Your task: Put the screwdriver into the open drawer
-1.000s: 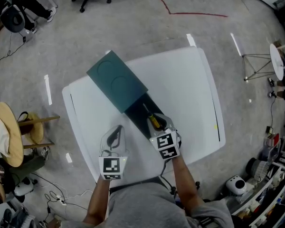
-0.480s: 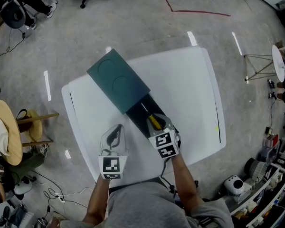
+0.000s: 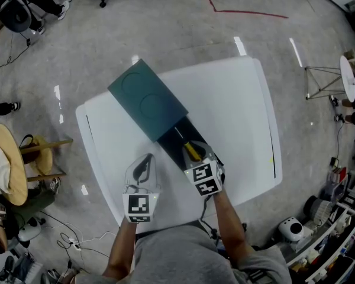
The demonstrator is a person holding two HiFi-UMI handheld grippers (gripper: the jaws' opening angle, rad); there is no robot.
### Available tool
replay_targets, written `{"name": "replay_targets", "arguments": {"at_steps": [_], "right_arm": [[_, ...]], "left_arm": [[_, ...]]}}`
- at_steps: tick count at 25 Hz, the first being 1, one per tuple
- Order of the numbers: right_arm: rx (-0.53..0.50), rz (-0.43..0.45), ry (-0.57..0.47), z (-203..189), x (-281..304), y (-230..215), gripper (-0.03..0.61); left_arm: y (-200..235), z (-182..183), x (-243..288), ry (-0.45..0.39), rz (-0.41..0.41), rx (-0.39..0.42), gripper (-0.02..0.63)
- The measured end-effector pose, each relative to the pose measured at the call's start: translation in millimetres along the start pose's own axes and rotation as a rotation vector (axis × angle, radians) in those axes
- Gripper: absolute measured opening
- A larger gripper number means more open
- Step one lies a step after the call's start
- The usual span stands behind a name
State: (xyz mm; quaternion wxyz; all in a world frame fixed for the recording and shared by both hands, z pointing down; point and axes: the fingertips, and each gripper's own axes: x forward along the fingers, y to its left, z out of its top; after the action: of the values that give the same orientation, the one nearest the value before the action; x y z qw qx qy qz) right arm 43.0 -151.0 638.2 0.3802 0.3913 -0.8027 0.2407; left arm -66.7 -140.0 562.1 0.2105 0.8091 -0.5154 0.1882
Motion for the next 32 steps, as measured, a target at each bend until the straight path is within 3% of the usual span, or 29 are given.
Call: {"name": "replay_targets", "arguments": {"at_steps": [32], "right_arm": [[0.006,0.018,0.029,-4.7,8.5,0.5,0.089]], "left_arm": [[0.7,-0.8,4.9,0.009,0.000,-0.005,0.011]]}}
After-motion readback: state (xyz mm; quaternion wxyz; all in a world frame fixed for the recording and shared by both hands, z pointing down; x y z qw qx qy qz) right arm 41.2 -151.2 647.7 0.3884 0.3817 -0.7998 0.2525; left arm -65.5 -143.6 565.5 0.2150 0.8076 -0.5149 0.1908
